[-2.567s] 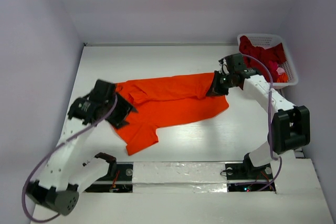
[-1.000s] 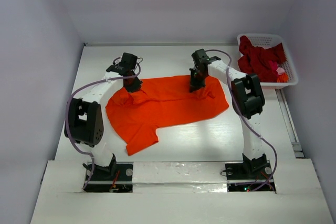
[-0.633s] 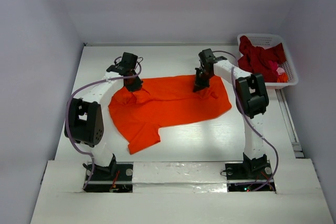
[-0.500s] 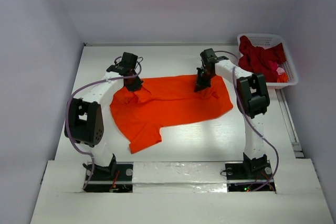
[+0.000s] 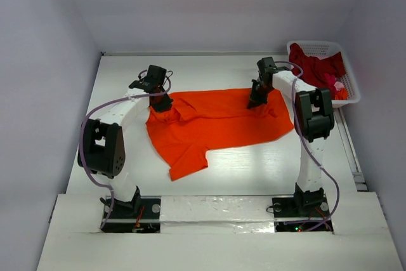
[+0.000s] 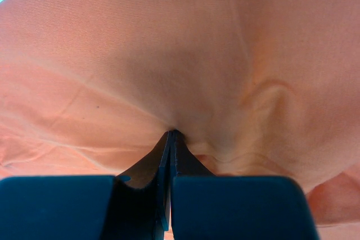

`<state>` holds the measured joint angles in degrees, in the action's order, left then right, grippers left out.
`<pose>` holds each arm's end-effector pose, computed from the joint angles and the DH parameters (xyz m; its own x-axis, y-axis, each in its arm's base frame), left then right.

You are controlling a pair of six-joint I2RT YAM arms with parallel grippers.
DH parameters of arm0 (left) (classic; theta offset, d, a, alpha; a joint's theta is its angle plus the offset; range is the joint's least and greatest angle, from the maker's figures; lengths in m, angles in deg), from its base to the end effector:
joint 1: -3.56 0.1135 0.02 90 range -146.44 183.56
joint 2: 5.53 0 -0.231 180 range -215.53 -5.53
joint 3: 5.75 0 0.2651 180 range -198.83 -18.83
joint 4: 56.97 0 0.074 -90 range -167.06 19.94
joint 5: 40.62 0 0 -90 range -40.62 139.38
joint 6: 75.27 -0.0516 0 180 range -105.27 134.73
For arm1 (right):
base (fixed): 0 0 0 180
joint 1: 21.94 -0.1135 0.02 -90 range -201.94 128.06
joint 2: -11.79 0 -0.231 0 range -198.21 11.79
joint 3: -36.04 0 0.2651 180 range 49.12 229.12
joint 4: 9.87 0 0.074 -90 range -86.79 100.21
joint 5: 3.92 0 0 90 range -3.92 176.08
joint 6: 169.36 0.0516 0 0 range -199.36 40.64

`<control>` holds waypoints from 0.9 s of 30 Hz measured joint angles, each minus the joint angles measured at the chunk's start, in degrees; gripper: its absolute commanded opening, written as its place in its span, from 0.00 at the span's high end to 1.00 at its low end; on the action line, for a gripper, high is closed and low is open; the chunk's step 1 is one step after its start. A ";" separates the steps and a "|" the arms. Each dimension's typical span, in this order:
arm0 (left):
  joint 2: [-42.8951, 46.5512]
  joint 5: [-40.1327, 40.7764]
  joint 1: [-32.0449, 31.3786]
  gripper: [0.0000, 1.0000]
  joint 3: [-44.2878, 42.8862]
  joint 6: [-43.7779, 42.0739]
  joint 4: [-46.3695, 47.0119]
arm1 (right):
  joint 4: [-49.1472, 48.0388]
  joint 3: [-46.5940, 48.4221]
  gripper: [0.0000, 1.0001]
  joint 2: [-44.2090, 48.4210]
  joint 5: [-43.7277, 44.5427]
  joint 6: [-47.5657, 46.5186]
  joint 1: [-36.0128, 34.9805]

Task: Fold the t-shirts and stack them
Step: Fold the flattened tshirt in 1/3 of the way, then grap the side of the flattened tshirt closest away from the robot with both arms

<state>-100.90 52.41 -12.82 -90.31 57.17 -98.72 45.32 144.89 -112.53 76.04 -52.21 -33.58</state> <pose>0.3637 -0.1041 0.1941 -0.7314 -0.4874 -0.4770 -0.3290 0.8648 -0.3793 0.4361 0.0990 0.1158 -0.9388 0.2654 -0.2196 0.1946 0.9347 0.2975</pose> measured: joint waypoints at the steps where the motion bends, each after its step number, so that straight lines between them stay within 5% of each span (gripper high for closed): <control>1: 0.09 -0.02 0.00 1.00 0.57 0.00 0.11 | 0.02 -0.07 1.00 0.04 0.11 -0.13 0.39; 8: 3.98 -0.81 0.00 1.00 6.19 -0.02 0.48 | 0.44 -0.15 1.00 0.22 0.28 -0.44 1.97; 19: 25.14 -2.54 0.00 0.95 15.21 -3.15 -6.47 | 0.83 -0.13 1.00 0.33 0.37 -0.59 2.25; 26: 34.84 -8.74 -0.02 0.61 19.98 -5.16 -12.20 | 0.85 -0.15 0.46 1.62 -1.09 -1.27 2.73; 27: 36.17 -9.97 -0.17 0.54 21.68 -5.14 -12.83 | 0.92 -0.15 0.45 2.34 -1.49 -1.18 2.86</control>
<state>-64.73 42.44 -13.00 -68.63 52.03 -111.55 46.24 144.73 -110.19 74.55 -53.39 -30.72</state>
